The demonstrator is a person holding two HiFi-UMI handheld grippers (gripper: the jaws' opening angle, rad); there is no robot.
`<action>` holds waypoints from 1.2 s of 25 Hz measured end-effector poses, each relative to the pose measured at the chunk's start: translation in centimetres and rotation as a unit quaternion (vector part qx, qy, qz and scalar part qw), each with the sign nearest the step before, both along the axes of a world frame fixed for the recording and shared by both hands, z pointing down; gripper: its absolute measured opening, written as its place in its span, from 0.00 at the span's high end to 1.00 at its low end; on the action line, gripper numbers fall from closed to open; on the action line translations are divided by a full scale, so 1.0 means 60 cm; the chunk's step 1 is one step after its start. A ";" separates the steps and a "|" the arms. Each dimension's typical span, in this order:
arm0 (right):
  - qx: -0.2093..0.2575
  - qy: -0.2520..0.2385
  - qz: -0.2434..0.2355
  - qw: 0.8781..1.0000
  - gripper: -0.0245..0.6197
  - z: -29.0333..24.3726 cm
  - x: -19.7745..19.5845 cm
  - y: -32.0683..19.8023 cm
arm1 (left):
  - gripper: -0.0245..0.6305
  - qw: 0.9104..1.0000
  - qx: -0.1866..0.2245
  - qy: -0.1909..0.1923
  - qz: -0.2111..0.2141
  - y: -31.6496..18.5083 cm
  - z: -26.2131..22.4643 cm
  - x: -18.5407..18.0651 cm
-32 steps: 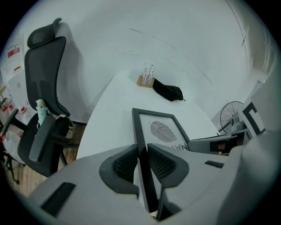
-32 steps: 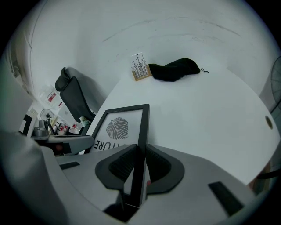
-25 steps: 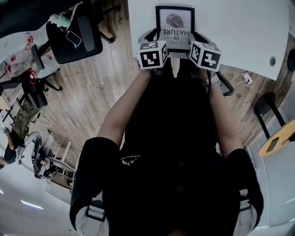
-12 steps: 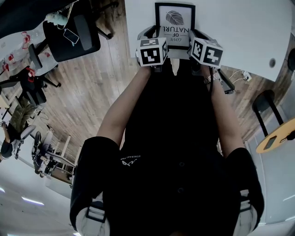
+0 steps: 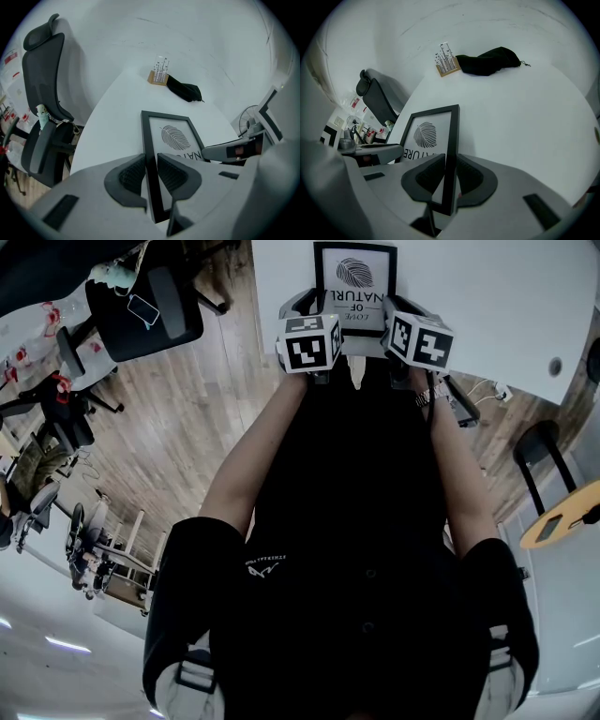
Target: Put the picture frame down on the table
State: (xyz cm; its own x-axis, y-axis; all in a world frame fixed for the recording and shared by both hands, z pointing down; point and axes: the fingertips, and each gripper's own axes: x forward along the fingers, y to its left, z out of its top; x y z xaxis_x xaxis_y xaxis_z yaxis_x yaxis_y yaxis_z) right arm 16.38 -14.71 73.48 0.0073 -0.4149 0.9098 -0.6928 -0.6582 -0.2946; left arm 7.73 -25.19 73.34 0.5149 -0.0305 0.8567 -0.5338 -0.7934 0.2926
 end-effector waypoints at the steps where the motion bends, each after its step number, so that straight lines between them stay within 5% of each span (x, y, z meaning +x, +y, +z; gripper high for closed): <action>1: 0.001 -0.001 0.000 1.000 0.84 0.000 -0.001 0.000 | 0.85 1.000 -0.001 0.001 0.001 0.001 0.000 0.000; 9: 0.007 0.007 0.007 1.000 0.78 -0.010 0.002 0.002 | 0.82 1.000 -0.002 0.008 -0.005 0.004 -0.009 0.002; 17: 0.027 0.041 0.017 0.999 0.95 -0.042 0.000 0.003 | 0.83 0.999 0.011 0.032 -0.004 0.003 -0.039 -0.010; 23: 0.037 0.046 0.026 0.998 0.96 -0.054 -0.015 0.011 | 0.95 0.999 0.023 0.045 0.008 0.012 -0.057 -0.016; 30: 0.045 0.045 0.023 0.998 0.96 -0.058 -0.041 0.019 | 0.95 0.998 0.032 0.047 0.018 0.024 -0.067 -0.034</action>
